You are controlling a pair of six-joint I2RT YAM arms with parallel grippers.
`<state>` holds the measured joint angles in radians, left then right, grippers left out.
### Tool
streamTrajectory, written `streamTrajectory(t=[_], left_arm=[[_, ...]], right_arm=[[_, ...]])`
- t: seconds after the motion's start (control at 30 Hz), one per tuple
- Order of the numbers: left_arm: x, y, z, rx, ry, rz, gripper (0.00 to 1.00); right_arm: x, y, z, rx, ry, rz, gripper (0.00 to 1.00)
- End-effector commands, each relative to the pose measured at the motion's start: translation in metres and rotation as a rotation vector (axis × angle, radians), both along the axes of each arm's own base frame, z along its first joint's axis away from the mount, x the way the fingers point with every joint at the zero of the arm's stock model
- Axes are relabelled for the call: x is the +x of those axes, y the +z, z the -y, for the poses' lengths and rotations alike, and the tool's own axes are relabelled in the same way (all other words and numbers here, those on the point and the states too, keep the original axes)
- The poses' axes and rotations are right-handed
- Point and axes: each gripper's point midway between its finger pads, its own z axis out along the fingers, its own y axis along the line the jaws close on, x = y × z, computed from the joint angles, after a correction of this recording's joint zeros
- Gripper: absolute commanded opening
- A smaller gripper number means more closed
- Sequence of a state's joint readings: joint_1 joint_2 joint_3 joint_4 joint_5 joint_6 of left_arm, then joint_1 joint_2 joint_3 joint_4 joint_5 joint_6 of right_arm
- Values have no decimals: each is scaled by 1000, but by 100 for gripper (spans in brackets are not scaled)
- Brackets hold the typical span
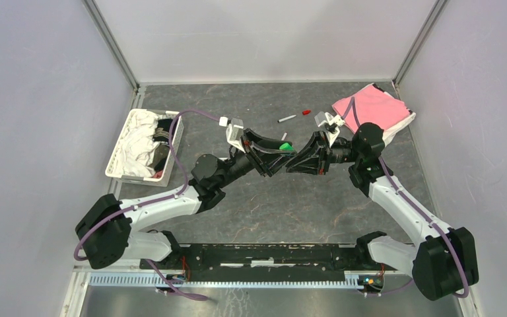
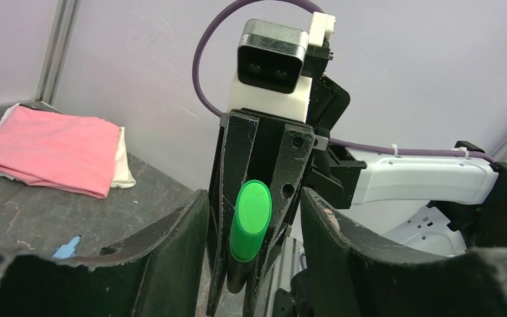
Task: Insert the pens into the pen caps
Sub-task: Press the pen cap onto the pen.
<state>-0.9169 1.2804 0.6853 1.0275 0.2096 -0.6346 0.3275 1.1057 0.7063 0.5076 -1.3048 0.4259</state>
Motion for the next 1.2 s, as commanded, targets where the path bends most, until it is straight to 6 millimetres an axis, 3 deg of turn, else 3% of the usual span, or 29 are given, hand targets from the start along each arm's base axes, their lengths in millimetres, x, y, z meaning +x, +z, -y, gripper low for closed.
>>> streamTrajectory(t=[0.0,0.33,0.47,0.53,0.73,0.93,1.17], left_arm=[[-1,33,-8,-68,39,85,59],[0,32,-11,-68,53,81,58],[-1,31,-8,-56,37,82,49],[-2,30,-5,-48,25,83,42],[-10,20,5,33,-36,110,3],[-19,-22,17,226,-123,50,2],[-35,-81,19,407,-205,71,2]], right_arm=[[-2,4,-1,13,5,31,0],[-1,3,-1,12,1,32,0],[-1,3,-1,12,1,32,0],[-1,3,0,12,0,33,0],[-2,4,-1,13,1,38,0],[17,11,0,-48,-50,134,0],[15,42,-5,32,-32,117,0]])
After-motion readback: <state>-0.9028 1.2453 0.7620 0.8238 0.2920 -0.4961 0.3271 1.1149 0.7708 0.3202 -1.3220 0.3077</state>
